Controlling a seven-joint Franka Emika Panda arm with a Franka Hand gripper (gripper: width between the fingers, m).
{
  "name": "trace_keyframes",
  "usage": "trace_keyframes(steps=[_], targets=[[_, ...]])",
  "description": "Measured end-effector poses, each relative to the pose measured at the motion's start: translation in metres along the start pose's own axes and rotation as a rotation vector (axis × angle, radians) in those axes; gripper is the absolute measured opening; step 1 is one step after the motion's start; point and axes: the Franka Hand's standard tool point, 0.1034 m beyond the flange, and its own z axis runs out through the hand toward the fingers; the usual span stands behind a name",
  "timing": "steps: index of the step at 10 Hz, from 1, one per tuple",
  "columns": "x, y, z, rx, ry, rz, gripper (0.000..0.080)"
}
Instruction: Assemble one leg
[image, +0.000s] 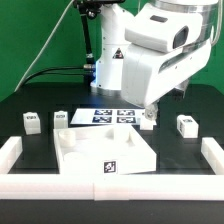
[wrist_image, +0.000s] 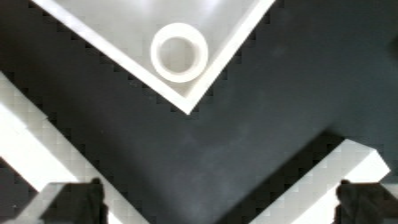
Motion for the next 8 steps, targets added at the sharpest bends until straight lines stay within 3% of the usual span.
trace_keyframes(steps=[8], targets=[[0.0000, -0.0001, 0.0003, 0.001, 0.001, 0.001, 0.0650]])
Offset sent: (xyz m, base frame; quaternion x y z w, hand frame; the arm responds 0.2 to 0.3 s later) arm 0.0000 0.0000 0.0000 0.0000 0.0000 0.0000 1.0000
